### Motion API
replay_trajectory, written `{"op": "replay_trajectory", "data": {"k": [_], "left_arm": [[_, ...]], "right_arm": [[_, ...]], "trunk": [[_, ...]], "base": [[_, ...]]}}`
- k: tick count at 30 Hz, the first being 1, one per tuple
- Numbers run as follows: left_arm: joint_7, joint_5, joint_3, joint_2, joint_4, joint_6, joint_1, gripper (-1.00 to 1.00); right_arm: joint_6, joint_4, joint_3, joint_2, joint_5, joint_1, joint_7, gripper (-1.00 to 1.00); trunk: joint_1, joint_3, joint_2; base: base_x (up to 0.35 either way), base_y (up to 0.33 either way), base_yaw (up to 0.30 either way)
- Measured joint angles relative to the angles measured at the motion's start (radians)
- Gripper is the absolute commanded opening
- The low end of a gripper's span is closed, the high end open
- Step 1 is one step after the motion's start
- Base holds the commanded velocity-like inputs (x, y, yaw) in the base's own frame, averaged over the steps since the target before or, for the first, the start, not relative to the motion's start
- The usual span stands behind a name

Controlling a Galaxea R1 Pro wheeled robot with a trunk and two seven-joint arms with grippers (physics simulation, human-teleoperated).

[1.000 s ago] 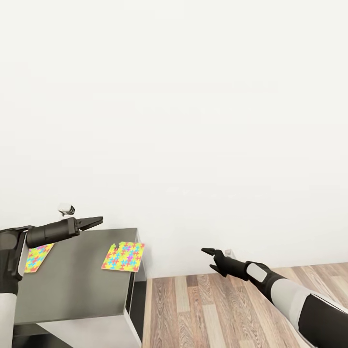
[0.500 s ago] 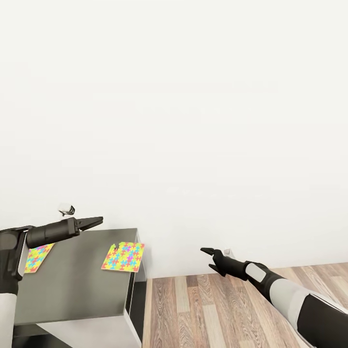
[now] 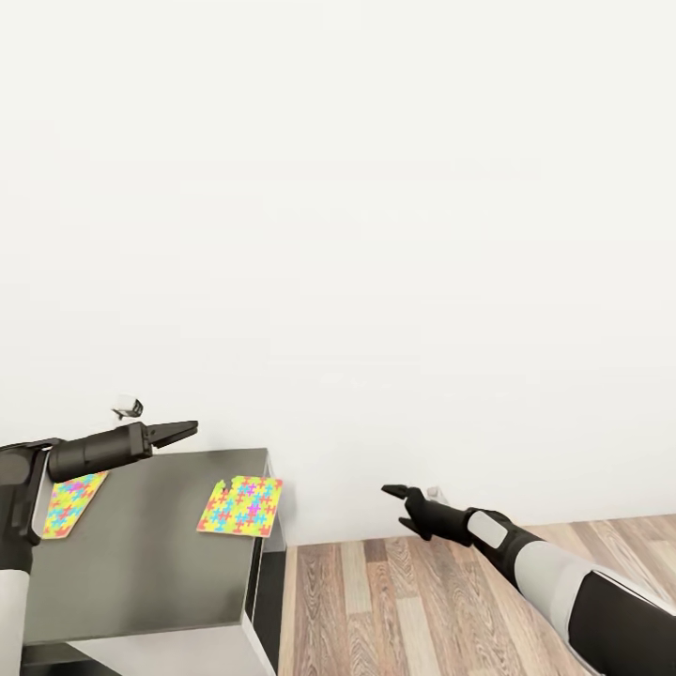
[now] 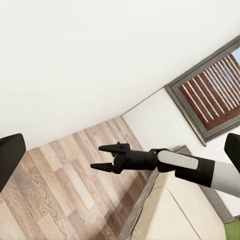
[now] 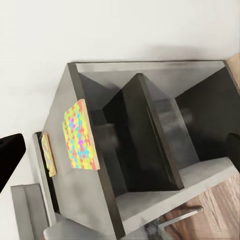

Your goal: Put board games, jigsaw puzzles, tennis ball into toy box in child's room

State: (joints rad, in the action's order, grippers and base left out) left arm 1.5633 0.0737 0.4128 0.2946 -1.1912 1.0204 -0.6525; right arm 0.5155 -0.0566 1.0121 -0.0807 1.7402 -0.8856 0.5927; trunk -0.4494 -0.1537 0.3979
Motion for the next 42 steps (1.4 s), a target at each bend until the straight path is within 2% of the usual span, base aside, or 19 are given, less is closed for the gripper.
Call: {"op": "replay_trajectory", "data": {"k": [7, 19, 42], "left_arm": [[0.000, 0.001, 0.001, 0.003, 0.000, 0.001, 0.001, 1.00], [0.000, 0.001, 0.013, -0.006, 0.001, 0.000, 0.013, 1.00], [0.000, -0.002, 0.023, -0.003, 0.001, 0.005, 0.014, 1.00]], "right_arm": [[0.029, 0.000, 0.000, 0.006, 0.004, 0.000, -0.034, 1.00], [0.148, 0.000, -0.005, 0.007, 0.009, 0.000, -0.039, 1.00], [0.138, 0.000, -0.006, 0.007, 0.024, 0.001, -0.029, 1.00]], "trunk": [[0.000, 0.000, 0.000], [0.000, 0.000, 0.000], [0.000, 0.000, 0.000]], "base": [[0.003, 0.001, 0.000], [0.000, 0.000, 0.000], [0.000, 0.000, 0.000]]}}
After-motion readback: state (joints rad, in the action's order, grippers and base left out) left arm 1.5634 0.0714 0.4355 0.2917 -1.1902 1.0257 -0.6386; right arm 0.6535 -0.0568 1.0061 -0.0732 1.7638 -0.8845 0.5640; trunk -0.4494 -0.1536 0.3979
